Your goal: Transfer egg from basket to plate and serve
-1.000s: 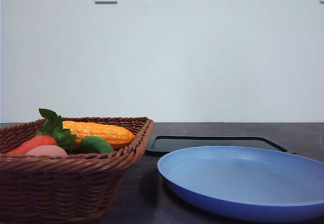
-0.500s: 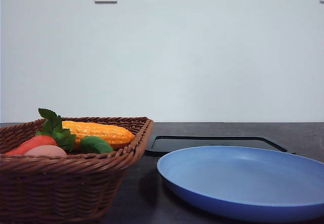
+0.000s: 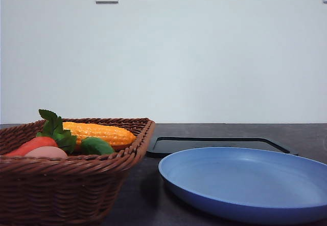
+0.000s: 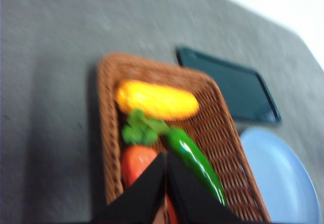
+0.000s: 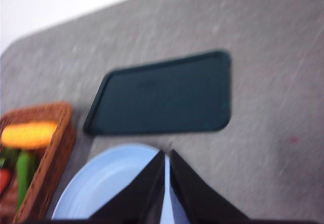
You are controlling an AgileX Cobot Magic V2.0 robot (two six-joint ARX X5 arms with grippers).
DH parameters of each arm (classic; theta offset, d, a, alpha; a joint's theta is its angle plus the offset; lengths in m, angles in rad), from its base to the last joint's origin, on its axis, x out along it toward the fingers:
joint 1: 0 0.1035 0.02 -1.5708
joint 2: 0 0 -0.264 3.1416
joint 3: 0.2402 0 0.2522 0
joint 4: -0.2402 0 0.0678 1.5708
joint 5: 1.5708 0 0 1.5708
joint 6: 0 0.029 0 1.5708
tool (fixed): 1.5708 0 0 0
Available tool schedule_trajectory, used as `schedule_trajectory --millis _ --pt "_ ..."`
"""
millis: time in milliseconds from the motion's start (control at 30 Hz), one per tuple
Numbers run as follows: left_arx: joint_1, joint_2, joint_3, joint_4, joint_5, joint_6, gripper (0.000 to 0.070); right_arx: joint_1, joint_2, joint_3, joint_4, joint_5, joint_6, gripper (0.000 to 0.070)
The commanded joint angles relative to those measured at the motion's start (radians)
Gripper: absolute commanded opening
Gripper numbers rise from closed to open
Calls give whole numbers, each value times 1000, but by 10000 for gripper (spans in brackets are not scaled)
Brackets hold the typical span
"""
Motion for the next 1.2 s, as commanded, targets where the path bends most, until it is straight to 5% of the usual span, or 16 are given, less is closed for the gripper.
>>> schedule_trajectory --millis 0,167,400,567,733,1167 --pt "-8 54 53 -51 17 95 0 -1 43 31 -20 -35 -44 0" --pt "-46 170 161 -202 18 172 0 -1 161 93 -127 -138 -89 0" --pt "-108 211 181 -212 53 174 19 -1 281 118 -226 -210 -132 14" --pt "-134 211 181 -207 54 150 214 -1 330 118 -249 -193 -143 236" --pt "-154 211 181 -206 54 130 366 1 376 114 -250 -167 -143 259" --pt "-192 211 181 -205 55 97 376 43 603 69 -129 -123 -146 259"
